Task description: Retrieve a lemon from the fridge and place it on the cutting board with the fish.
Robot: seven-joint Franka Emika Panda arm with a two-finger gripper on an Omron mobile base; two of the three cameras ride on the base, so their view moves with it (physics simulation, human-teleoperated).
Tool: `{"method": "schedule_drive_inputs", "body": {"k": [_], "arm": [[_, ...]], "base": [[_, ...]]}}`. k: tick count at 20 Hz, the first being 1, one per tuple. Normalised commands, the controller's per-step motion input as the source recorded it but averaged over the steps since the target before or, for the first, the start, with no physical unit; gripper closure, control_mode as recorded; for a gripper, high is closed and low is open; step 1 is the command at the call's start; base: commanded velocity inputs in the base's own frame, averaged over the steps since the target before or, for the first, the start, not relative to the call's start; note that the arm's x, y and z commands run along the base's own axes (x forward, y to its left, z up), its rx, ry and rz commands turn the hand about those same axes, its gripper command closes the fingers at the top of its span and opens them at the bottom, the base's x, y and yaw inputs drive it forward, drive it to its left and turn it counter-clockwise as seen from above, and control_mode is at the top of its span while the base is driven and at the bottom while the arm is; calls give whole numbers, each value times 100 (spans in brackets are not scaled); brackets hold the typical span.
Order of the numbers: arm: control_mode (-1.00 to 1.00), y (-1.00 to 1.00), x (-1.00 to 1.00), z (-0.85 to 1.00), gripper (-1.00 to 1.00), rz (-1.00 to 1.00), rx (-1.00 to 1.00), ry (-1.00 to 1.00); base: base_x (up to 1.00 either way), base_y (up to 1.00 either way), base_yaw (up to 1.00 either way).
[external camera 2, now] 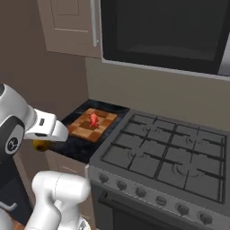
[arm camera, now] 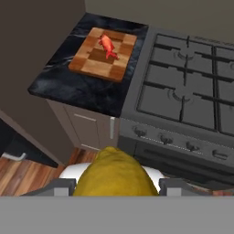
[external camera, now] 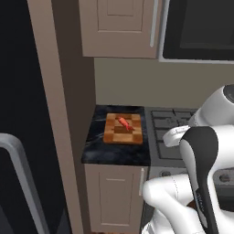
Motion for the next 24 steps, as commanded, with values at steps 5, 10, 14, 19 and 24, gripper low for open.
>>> {"method": "schedule_drive_inputs", "body": {"k": [5, 10, 14, 19, 24], "arm": [[100, 0, 0, 0, 100, 0, 0, 0], [100, 0, 0, 0, 100, 0, 0, 0], [100, 0, 0, 0, 100, 0, 0, 0], [100, 0, 0, 0, 100, 0, 0, 0], [-100, 0, 4, 0, 100, 0, 0, 0]], "base": [[45, -2, 7], [46, 0, 1], [11, 0, 1], [0, 0, 0], [1, 0, 0]]}}
